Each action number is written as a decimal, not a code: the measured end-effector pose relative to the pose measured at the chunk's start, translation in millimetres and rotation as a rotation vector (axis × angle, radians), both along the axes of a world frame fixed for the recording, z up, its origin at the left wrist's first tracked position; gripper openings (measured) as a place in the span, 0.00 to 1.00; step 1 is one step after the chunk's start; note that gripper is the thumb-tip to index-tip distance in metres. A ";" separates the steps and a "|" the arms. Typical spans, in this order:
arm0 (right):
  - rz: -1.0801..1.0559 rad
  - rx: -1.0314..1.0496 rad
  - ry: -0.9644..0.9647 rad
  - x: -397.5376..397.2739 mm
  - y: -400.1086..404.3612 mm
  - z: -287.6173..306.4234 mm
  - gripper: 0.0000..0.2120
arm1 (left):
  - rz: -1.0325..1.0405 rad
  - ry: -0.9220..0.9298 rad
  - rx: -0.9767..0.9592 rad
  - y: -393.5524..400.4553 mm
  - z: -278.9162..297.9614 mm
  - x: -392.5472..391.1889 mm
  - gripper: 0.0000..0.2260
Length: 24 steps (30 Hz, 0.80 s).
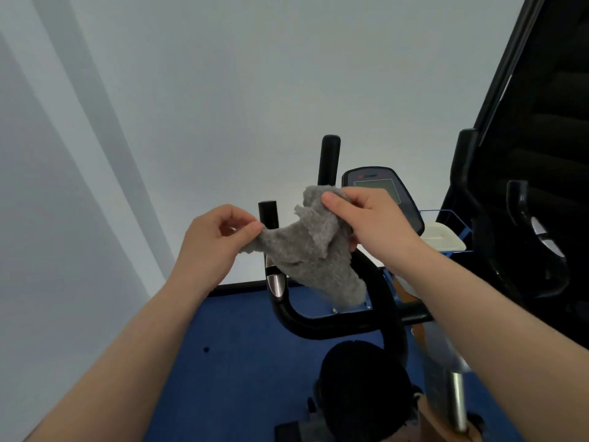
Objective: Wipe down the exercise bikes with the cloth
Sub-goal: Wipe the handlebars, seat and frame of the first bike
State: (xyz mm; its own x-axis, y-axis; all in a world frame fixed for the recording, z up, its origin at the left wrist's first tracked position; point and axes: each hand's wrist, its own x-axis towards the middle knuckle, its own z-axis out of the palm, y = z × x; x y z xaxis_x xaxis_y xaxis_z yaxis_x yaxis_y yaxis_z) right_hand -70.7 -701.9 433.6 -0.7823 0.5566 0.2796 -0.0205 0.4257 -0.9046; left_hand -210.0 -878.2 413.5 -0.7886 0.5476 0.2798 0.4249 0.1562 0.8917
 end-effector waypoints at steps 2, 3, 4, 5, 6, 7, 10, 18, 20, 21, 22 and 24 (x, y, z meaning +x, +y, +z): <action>0.012 -0.007 0.017 -9.3 -11.2 1.3 0.15 | 0.002 0.020 0.028 -5.1 4.8 9.9 0.03; 0.021 -0.003 0.016 -13.7 -16.1 2.0 0.16 | -0.017 0.024 0.048 -7.7 7.6 14.9 0.06; 0.032 -0.002 0.016 -17.9 -21.1 2.3 0.17 | -0.065 0.005 0.071 -10.2 10.9 20.5 0.08; 0.043 -0.011 0.024 -21.6 -26.4 2.6 0.18 | -0.129 -0.036 0.093 -12.3 13.7 25.8 0.11; 0.050 -0.022 0.036 -25.1 -31.6 3.4 0.18 | -0.184 -0.084 0.108 -13.8 15.2 30.5 0.13; 0.052 -0.031 0.046 -28.0 -36.8 4.2 0.17 | -0.212 -0.128 0.113 -14.9 14.6 34.1 0.16; 0.058 -0.069 0.051 -35.0 -54.4 6.1 0.15 | -0.168 -0.148 0.075 -21.2 6.0 38.3 0.28; 0.175 -0.267 -0.039 -37.0 -92.2 6.0 0.20 | -0.120 -0.258 0.174 -66.8 8.9 24.5 0.13; 0.198 -0.305 -0.078 -32.0 -101.8 -3.6 0.18 | -0.107 -0.342 0.224 -75.0 9.7 23.4 0.13; 0.198 -0.295 -0.104 -29.0 -107.6 -10.3 0.17 | -0.084 -0.355 0.231 -79.2 8.9 23.0 0.14; 0.202 -0.274 -0.127 -25.8 -114.5 -17.6 0.16 | -0.059 -0.361 0.236 -83.8 7.2 22.4 0.15; 0.237 -0.228 -0.174 -20.3 -131.2 -32.8 0.18 | -0.009 -0.389 0.269 -94.9 2.5 21.7 0.17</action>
